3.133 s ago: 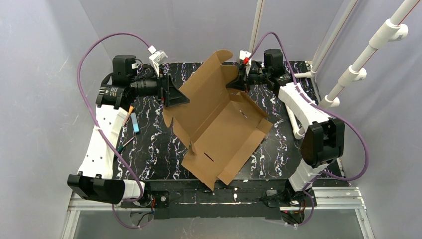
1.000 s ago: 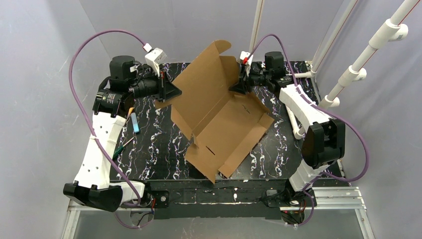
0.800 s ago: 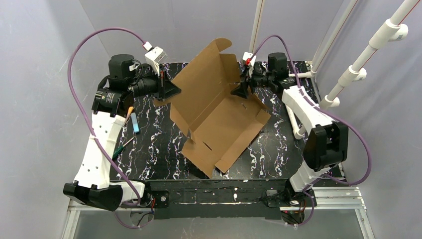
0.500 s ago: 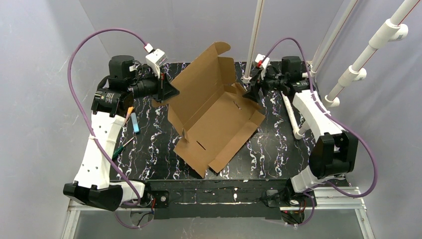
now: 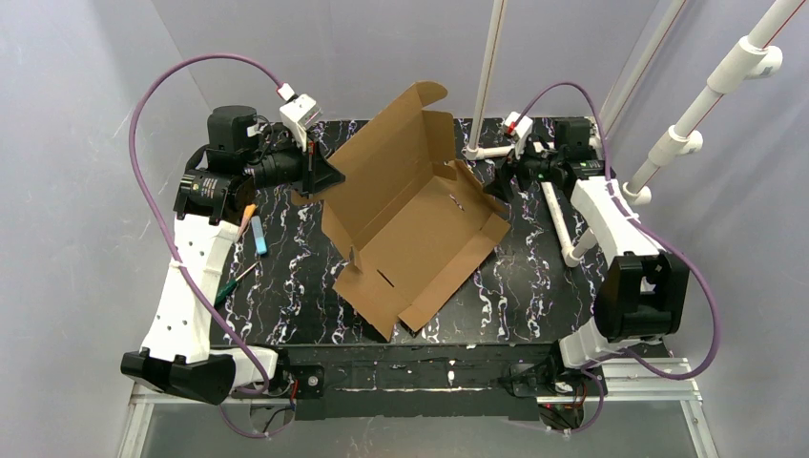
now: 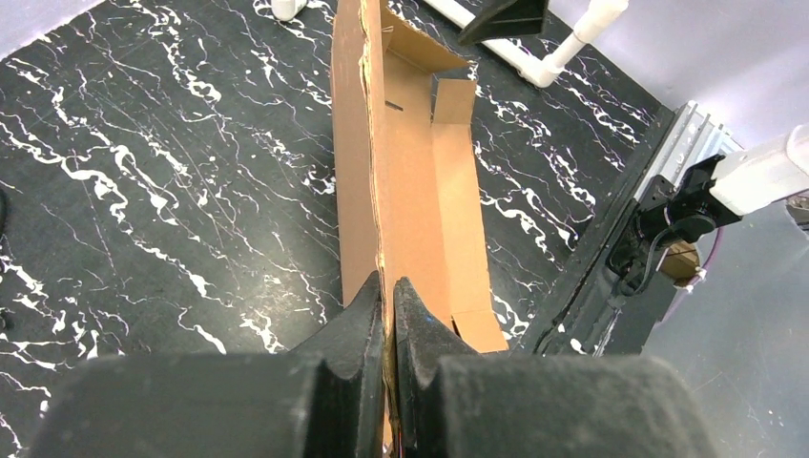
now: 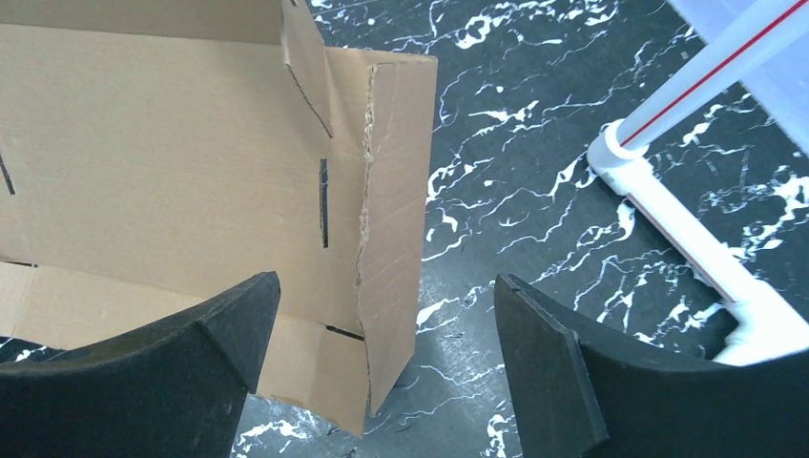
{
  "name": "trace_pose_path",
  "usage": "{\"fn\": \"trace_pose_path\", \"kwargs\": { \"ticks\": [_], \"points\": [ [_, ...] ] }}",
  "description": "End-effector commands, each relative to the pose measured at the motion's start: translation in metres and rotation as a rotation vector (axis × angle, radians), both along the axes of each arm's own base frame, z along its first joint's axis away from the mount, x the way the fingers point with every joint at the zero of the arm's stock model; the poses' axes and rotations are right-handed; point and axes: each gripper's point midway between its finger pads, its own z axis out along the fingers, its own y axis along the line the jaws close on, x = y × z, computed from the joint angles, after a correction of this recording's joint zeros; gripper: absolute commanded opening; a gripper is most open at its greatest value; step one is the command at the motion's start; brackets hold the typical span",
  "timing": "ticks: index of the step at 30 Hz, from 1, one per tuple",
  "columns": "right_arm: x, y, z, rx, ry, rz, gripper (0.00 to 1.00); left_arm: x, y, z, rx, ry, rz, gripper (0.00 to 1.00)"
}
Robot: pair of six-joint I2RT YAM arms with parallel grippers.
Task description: Fold the paper box
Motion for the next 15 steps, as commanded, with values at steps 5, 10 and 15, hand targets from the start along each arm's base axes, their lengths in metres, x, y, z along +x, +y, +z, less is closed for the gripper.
{"fn": "trace_pose_path", "kwargs": {
  "ticks": [5, 10, 15],
  "points": [
    [0.017, 0.020, -0.015, 0.005, 0.025, 0.024, 0.83, -0.020, -0.006, 0.031, -0.048, -0.071, -0.056, 0.00],
    [0.030, 0.021, -0.024, -0.020, 0.001, -0.004, 0.61, -0.021, -0.004, 0.030, -0.046, -0.066, -0.043, 0.00],
    [0.025, 0.022, -0.016, -0.002, -0.067, 0.003, 0.26, -0.021, -0.003, 0.031, -0.047, -0.065, -0.031, 0.00]
  ]
}}
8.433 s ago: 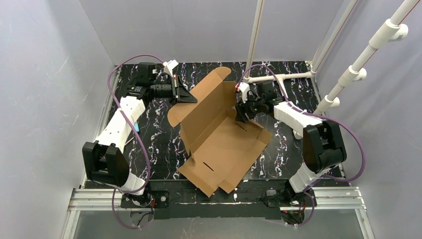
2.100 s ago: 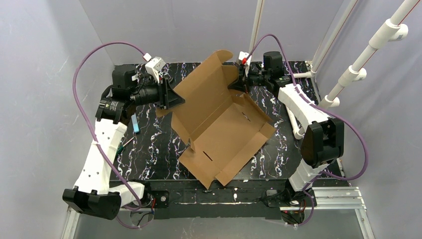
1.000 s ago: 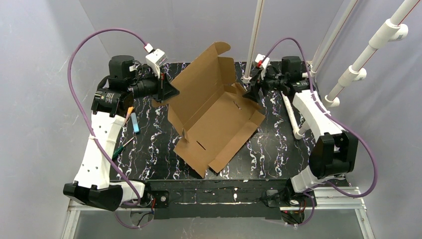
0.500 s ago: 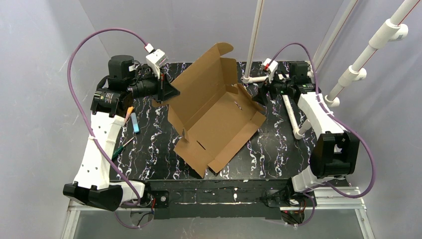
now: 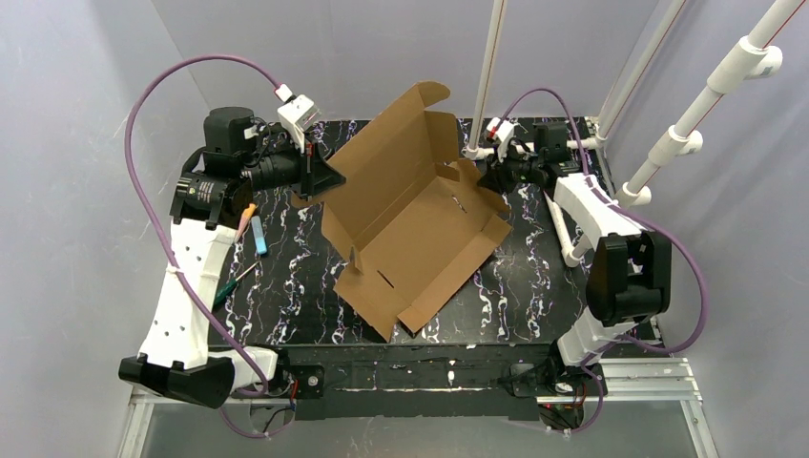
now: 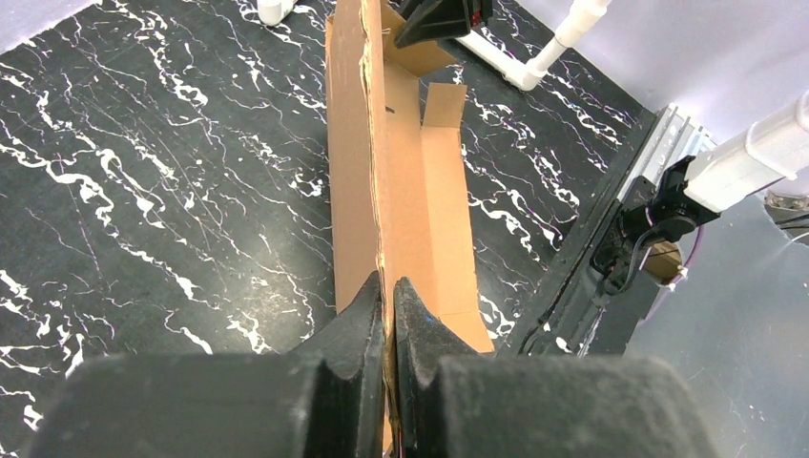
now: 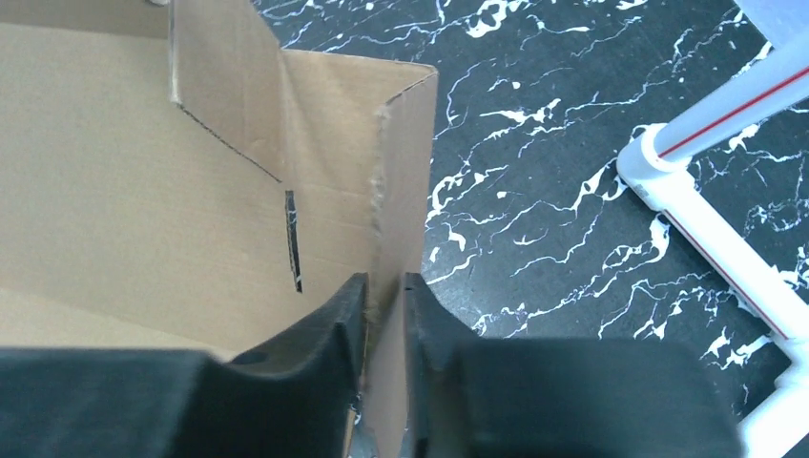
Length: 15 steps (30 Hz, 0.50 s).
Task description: Fold the paper box
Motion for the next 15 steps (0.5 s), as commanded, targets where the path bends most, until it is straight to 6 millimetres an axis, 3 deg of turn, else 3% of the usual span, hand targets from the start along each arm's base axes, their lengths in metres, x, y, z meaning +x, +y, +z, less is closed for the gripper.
{"fn": "trace_pose_path", "kwargs": {
  "ticks": [1, 3, 5, 15],
  "points": [
    [0.004, 0.000, 0.030, 0.032, -0.149, -0.008, 0.19, -0.011, -0.001, 0.025, -0.026, -0.072, -0.015, 0.00],
    [0.001, 0.000, 0.039, 0.053, -0.187, -0.020, 0.07, -0.010, -0.001, 0.026, -0.028, -0.070, -0.014, 0.00],
    [-0.005, 0.000, 0.046, 0.068, -0.205, -0.021, 0.01, -0.008, -0.002, 0.027, -0.029, -0.067, -0.011, 0.00],
    [-0.026, 0.007, 0.065, 0.083, -0.267, 0.005, 0.01, 0.004, -0.010, 0.035, -0.043, -0.014, 0.026, 0.00]
  ]
}}
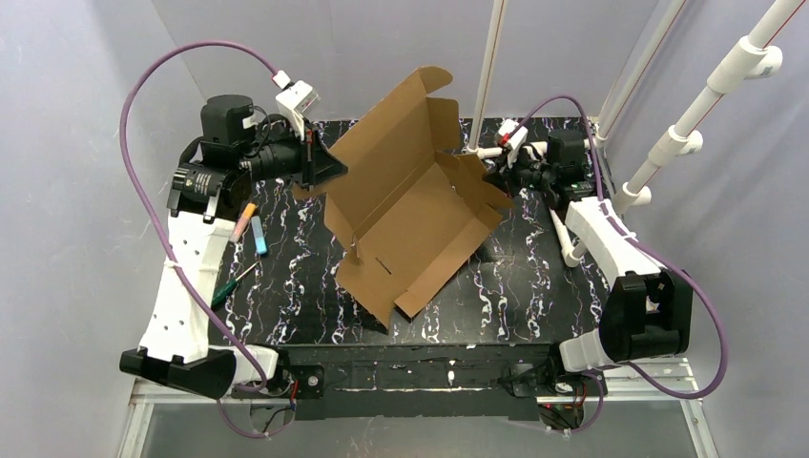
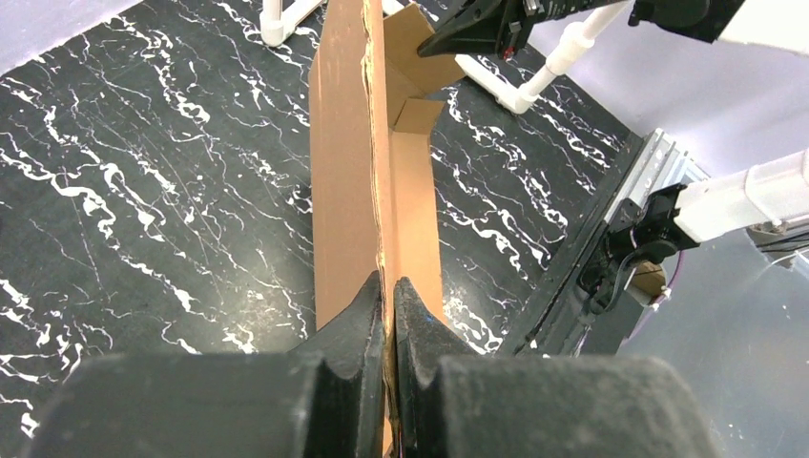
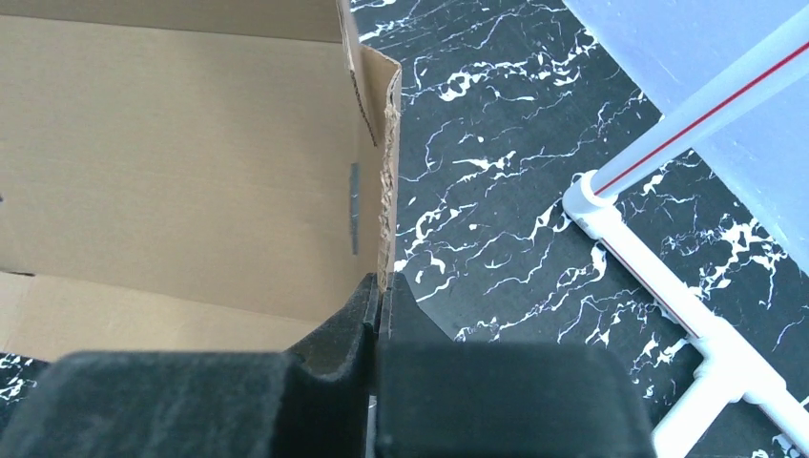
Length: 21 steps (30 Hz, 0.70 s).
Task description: Fold the paper box
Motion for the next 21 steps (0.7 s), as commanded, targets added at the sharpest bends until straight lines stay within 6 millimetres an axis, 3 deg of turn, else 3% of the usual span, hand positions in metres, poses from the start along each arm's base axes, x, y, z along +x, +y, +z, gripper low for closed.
{"fn": "trace_pose_path", "kwargs": {
  "ticks": [1, 10, 17, 21],
  "points": [
    [-0.006, 0.010, 0.023, 0.013, -0.086, 0.033, 0.01, 0.004, -0.006, 0.014, -0.017, -0.009, 0.010, 0.00],
    [0.001, 0.014, 0.025, -0.035, -0.139, -0.020, 0.01, 0.007, -0.019, 0.026, -0.011, -0.022, -0.015, 0.00],
    [0.018, 0.020, 0.033, 0.099, -0.172, -0.091, 0.01, 0.009, -0.038, 0.052, 0.004, -0.104, -0.058, 0.00],
    [0.028, 0.023, 0.030, 0.178, -0.172, -0.125, 0.01, 0.014, -0.043, 0.042, 0.087, -0.136, -0.059, 0.00]
  ]
}}
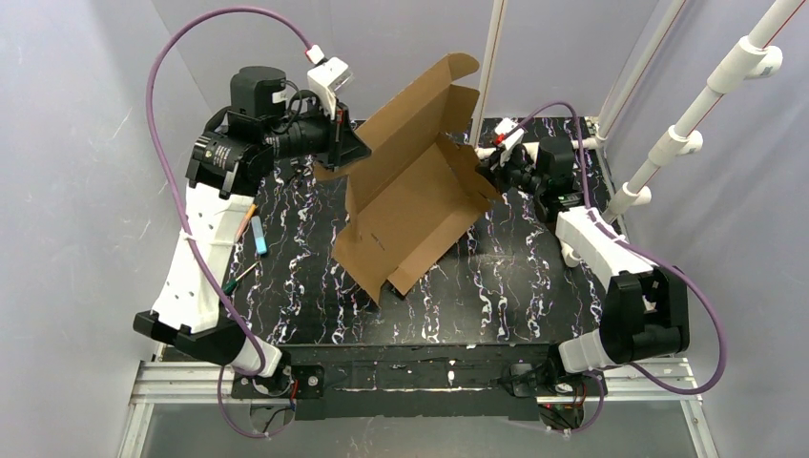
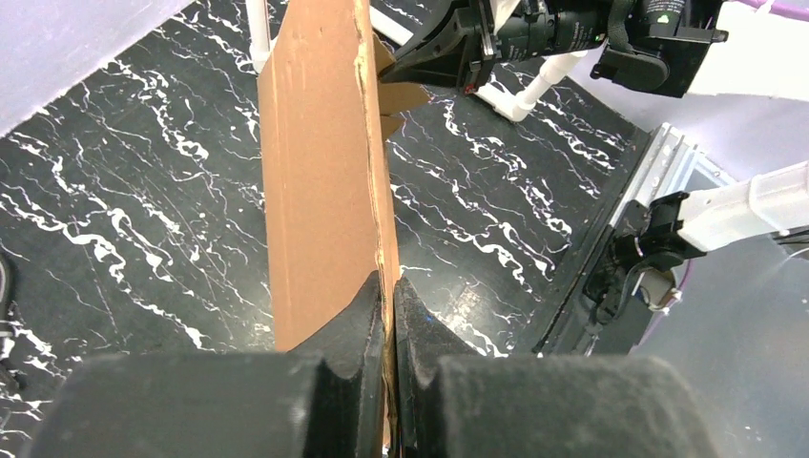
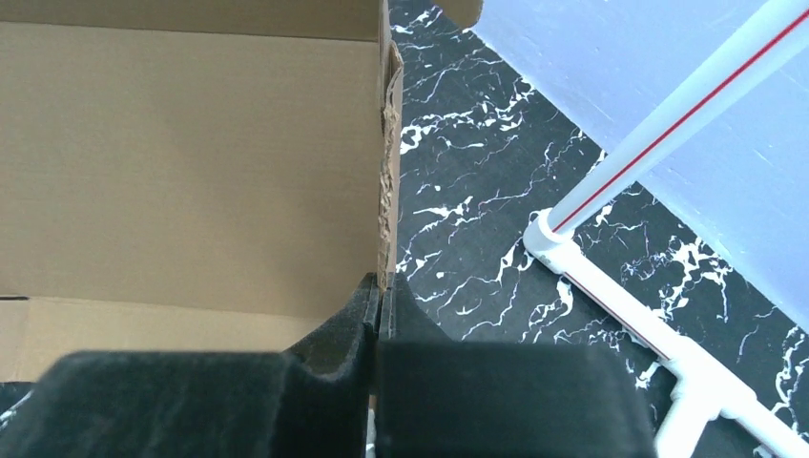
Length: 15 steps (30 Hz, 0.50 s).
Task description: Fold the paper box
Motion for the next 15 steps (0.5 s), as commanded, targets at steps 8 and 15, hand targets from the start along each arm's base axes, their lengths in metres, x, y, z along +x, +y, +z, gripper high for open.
{"fn": "trace_pose_path", "kwargs": {
  "ticks": [8, 15],
  "points": [
    [0.004, 0.007, -0.012, 0.160, -0.097, -0.038, 0.01, -0.005, -0.010, -0.024, 0.120, -0.030, -0.058, 0.00],
    [-0.007, 0.000, -0.035, 0.132, -0.136, -0.049, 0.01, -0.019, -0.023, -0.034, 0.044, 0.122, -0.092, 0.00]
  ]
}}
